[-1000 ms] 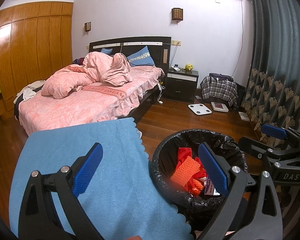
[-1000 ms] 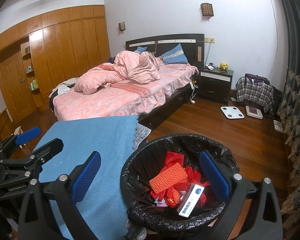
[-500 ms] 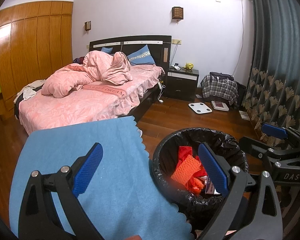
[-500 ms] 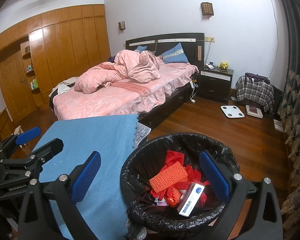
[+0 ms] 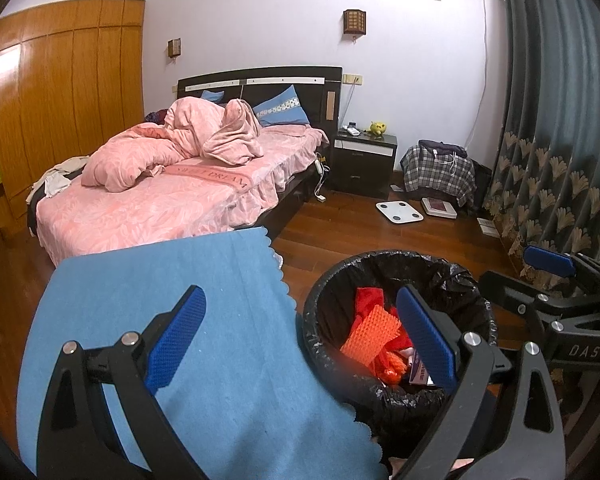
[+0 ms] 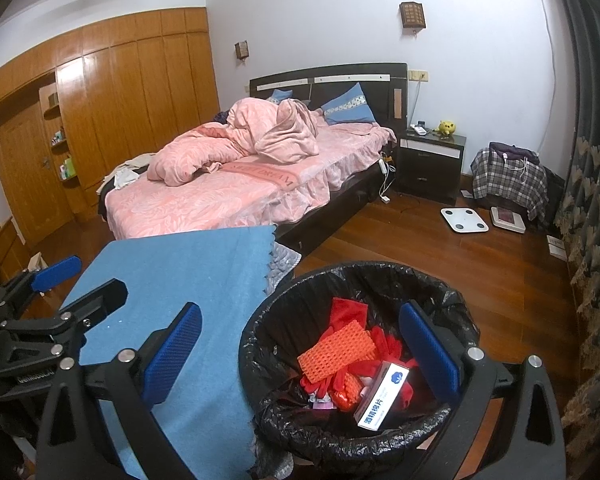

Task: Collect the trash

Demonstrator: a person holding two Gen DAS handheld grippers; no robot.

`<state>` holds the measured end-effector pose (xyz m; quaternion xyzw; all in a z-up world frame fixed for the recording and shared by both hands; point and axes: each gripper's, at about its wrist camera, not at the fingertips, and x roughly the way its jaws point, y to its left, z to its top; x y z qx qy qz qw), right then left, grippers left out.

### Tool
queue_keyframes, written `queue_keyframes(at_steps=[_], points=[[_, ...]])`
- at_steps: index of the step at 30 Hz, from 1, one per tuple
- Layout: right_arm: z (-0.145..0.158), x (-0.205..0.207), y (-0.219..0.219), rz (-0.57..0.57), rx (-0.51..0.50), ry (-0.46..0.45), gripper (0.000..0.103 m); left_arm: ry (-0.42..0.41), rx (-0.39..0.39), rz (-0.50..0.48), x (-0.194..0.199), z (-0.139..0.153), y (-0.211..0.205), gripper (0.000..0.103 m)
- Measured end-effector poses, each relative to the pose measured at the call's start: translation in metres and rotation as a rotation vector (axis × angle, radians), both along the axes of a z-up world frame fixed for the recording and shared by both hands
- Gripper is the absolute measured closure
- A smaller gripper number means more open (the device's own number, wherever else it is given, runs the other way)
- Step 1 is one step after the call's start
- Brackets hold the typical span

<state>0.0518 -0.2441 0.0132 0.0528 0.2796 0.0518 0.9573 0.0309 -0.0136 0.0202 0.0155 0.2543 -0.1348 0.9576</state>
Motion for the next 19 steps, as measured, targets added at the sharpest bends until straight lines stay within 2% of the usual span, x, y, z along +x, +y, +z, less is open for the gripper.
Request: queue_keyframes(at_steps=[19], points=[[0.002,0.001,-0.001,0.002,0.000,0.002,0.006,0.002,0.008,-0.002,0.010,-0.003,-0.005,0.009]])
